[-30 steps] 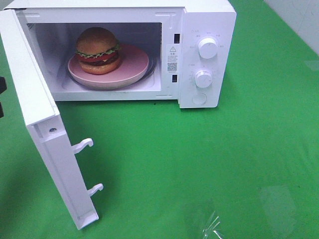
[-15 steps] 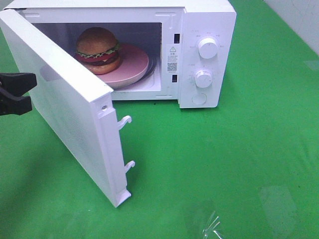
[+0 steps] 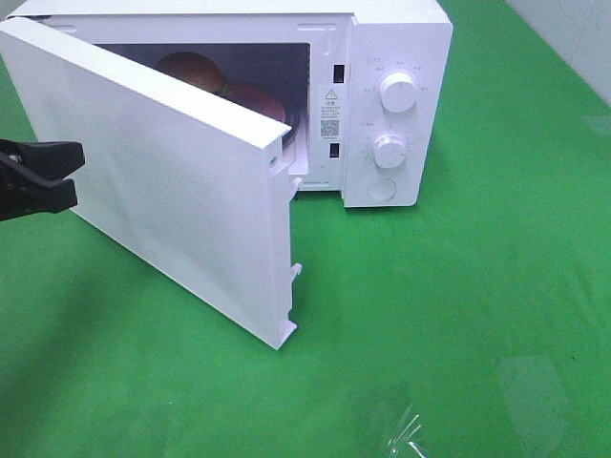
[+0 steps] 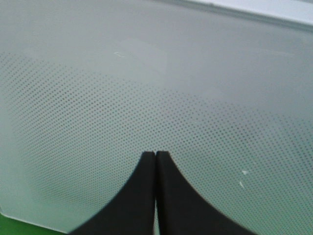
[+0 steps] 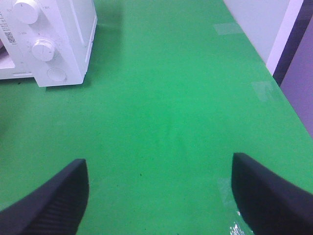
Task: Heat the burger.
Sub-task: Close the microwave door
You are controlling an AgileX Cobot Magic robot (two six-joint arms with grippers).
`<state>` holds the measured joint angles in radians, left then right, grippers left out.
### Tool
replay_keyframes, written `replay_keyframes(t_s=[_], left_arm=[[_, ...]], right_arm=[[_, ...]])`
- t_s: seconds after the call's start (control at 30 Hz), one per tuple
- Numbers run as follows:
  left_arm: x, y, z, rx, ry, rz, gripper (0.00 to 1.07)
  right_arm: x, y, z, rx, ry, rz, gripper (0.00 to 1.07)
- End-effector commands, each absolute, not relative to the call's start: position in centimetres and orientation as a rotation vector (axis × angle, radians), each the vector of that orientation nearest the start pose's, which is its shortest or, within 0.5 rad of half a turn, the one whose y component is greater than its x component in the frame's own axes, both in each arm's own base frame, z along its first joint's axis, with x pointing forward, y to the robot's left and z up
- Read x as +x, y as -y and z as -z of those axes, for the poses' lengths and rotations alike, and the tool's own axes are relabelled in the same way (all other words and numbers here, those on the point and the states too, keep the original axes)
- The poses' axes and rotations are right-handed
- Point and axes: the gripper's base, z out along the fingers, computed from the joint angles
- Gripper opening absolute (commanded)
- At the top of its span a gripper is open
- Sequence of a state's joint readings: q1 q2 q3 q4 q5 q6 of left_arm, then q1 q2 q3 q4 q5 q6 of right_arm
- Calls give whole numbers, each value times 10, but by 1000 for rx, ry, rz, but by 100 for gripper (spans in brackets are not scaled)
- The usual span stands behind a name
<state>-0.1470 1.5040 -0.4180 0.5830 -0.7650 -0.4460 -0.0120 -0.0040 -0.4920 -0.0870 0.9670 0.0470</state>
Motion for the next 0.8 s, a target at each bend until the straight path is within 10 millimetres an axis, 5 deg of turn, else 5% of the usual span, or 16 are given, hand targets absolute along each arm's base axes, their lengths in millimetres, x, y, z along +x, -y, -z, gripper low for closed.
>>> replay_keyframes(t_s=[0.03, 0.8], left_arm=[[255, 85, -185, 408, -1811, 519, 0], [285, 147, -182, 466, -1780, 581, 0]], right_arm=[[-5, 7, -283, 43, -1919, 86, 75], [-5, 7, -283, 43, -1919, 86, 75]])
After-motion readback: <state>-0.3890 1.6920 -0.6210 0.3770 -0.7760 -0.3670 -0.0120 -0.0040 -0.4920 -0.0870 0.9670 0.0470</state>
